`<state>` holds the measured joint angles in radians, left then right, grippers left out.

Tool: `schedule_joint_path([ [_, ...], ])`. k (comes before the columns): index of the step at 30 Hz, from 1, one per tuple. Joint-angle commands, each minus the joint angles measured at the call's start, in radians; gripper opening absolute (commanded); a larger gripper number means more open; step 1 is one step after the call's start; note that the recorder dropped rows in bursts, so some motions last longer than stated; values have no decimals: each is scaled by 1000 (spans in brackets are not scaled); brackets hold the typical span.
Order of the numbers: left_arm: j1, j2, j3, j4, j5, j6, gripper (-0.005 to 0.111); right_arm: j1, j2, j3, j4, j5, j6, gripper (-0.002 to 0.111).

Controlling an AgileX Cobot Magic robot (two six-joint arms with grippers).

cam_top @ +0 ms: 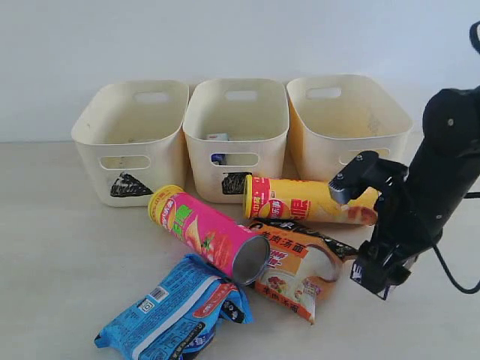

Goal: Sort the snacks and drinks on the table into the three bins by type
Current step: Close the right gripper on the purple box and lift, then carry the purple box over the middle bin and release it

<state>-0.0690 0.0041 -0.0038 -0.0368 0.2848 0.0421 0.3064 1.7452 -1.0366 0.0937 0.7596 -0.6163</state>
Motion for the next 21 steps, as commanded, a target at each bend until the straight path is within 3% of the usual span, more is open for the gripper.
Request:
schedule_joint_path([
  [1,4,-4,4,-1,-7,-8,4,-7,-88,-4,-18,26,6,0],
  [7,4,-4,4,-1,-7,-8,4,-7,-193,-50,71,-20,17,0],
  [13,4,-4,4,-1,-7,-8,4,20,-207,-115,282,-100,-27,0],
  [21,4,-4,4,-1,-7,-8,4,145,-196,-148,286,-413,-40,0],
])
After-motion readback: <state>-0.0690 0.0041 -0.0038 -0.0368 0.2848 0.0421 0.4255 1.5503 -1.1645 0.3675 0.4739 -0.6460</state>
